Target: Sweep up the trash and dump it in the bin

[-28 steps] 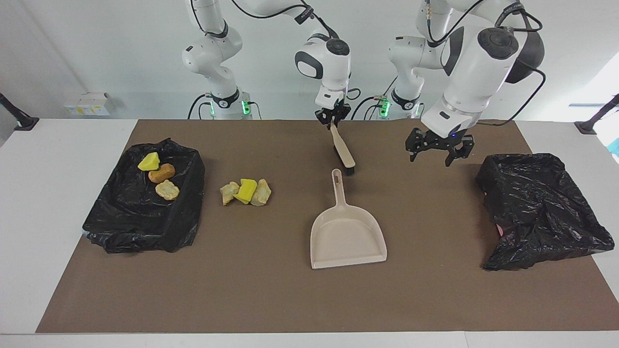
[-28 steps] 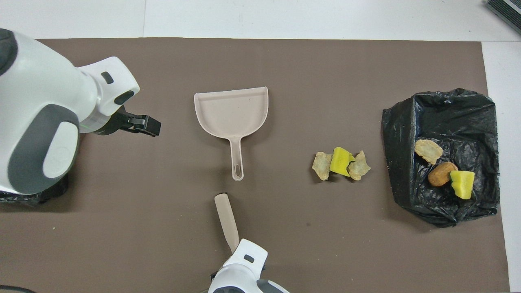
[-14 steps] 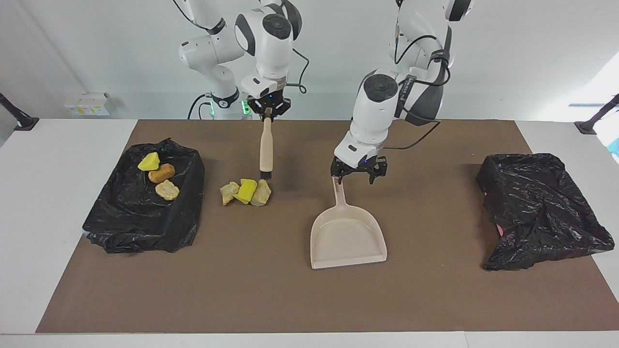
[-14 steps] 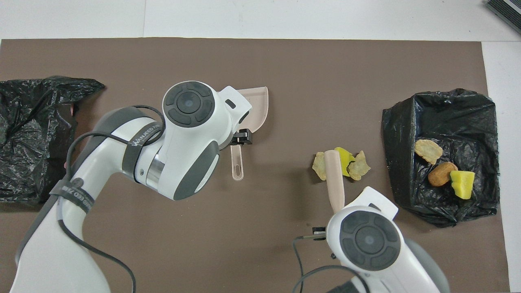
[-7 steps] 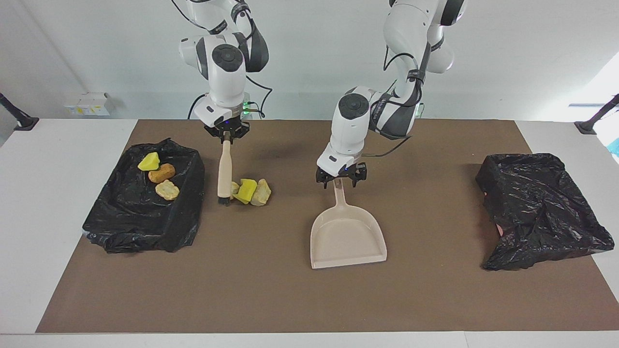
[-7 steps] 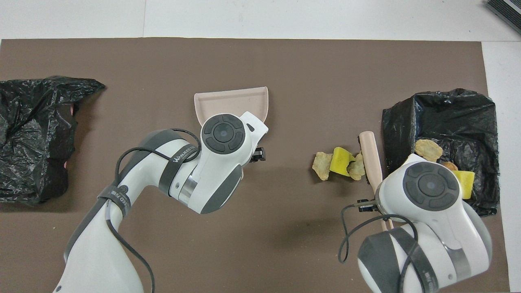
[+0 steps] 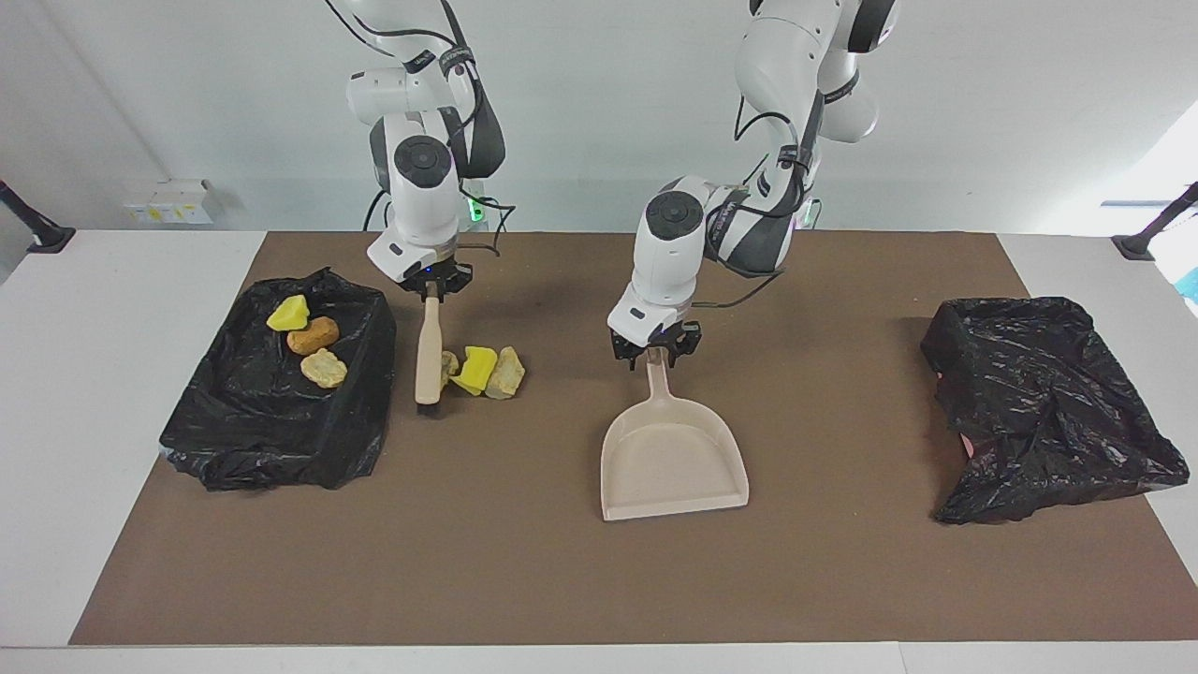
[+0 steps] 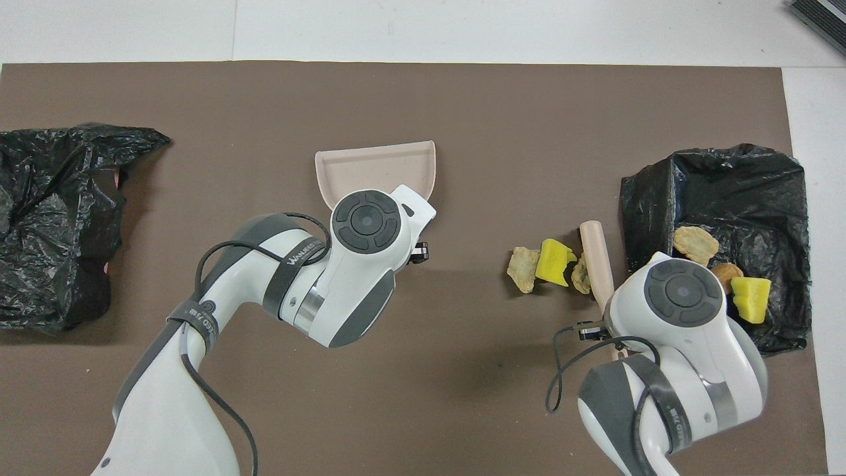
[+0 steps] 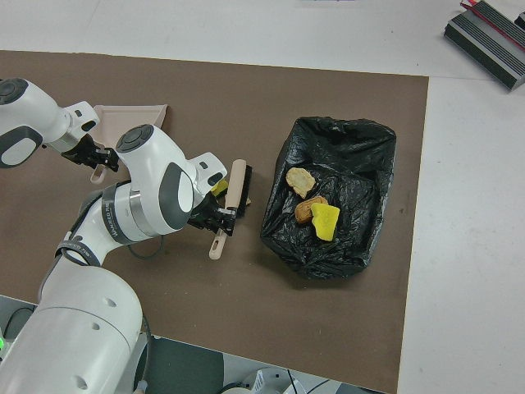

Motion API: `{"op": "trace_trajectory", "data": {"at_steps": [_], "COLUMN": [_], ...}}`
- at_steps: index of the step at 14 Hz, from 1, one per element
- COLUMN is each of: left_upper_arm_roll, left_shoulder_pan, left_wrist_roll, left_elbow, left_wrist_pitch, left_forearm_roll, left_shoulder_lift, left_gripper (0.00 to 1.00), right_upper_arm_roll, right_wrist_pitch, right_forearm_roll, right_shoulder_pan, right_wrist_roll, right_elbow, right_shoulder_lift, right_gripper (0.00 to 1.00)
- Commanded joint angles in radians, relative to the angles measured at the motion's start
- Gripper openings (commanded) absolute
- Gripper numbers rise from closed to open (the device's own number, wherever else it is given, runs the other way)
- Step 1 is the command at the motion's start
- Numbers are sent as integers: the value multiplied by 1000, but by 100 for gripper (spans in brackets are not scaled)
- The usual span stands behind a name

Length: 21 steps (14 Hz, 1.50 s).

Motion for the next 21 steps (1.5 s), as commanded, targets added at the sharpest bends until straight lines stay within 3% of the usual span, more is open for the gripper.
{"op": "trace_trajectory", "data": {"at_steps": [1,7,10,12,15,17,21], "left_upper_arm_roll": [14,22,23,23,23,23,23], "left_shoulder_pan": [2,105,122,138,178,188,230], "left_wrist_roll": [-3,265,360,457,777,894,1282], "left_elbow": [-10,-1,-4,-6,-12,-16,-24], "left_wrist_pitch": [10,-24,-65,-100,-139,-162,-142], "left_forearm_roll": [15,28,28,28,27,27,27], "left_shoulder_lift": [-15,-78,-98,-113,-115,-124,-124], "left_gripper": [0,0,0,0,0,0,0], "right_upper_arm_roll": [9,9,4,-3,0,-2,3], "right_wrist_pitch": [12,47,0,-102,-170,-164,-155], "right_forearm_roll": [-6,158,141,137,123,115,132], "right_shoulder_pan": [-6,83,102,100,42,34,5], "right_wrist_roll": [-33,-22,86,169,150,111,108], "right_elbow": [-11,34,115,172,134,44,-17], "right_shoulder_lift": [-6,46,49,34,-50,-108,-127], "right_gripper": [0,0,0,0,0,0,0]}}
